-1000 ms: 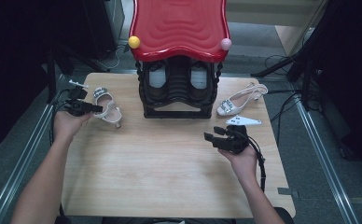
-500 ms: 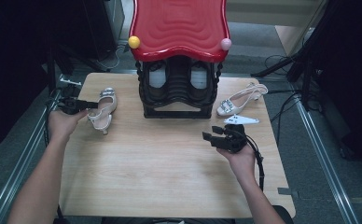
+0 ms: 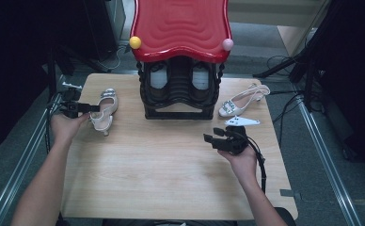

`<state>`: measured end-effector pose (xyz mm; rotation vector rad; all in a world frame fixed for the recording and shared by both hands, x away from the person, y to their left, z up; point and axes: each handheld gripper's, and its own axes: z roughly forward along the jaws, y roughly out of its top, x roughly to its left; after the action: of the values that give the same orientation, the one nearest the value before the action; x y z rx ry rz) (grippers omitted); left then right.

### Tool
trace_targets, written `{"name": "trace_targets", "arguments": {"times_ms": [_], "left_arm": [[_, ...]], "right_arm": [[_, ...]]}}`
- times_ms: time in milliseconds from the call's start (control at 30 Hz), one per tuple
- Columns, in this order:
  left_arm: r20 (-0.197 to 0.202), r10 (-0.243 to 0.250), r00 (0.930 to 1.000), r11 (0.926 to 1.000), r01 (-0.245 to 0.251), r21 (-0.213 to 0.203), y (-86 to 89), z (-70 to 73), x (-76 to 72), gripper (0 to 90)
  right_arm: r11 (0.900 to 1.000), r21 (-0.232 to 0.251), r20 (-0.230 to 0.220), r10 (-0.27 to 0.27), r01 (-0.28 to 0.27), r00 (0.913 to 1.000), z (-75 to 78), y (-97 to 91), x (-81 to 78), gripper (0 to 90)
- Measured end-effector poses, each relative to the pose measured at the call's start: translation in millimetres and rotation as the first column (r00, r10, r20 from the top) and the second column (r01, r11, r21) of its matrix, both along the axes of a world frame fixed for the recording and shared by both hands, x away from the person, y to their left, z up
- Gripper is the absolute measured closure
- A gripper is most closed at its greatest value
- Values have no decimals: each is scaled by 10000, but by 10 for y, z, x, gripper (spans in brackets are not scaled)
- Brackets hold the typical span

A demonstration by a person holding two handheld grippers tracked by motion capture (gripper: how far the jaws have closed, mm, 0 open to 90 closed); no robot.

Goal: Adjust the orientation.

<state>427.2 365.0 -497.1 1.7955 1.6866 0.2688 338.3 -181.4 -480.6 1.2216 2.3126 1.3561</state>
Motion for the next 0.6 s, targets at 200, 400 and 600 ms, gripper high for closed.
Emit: {"name": "trace_targets", "arguments": {"times_ms": [200,400,600], "left_arm": [[392,620,9973,9978,-629,211,-49,-145,-38,780],[315,957,9949,9954,-957,-28,-40,-153,-62,858],[-95,798,9968,9955,-802,-512,-30,-127,-77,872]], "right_arm": [[10000,-54,-51,-30,30,10000,-6,6,-9,464],[9999,-164,-6,32,-32,10000,-14,21,-10,465],[9998,-187,-78,-59,57,10000,-17,1,-12,465]]}}
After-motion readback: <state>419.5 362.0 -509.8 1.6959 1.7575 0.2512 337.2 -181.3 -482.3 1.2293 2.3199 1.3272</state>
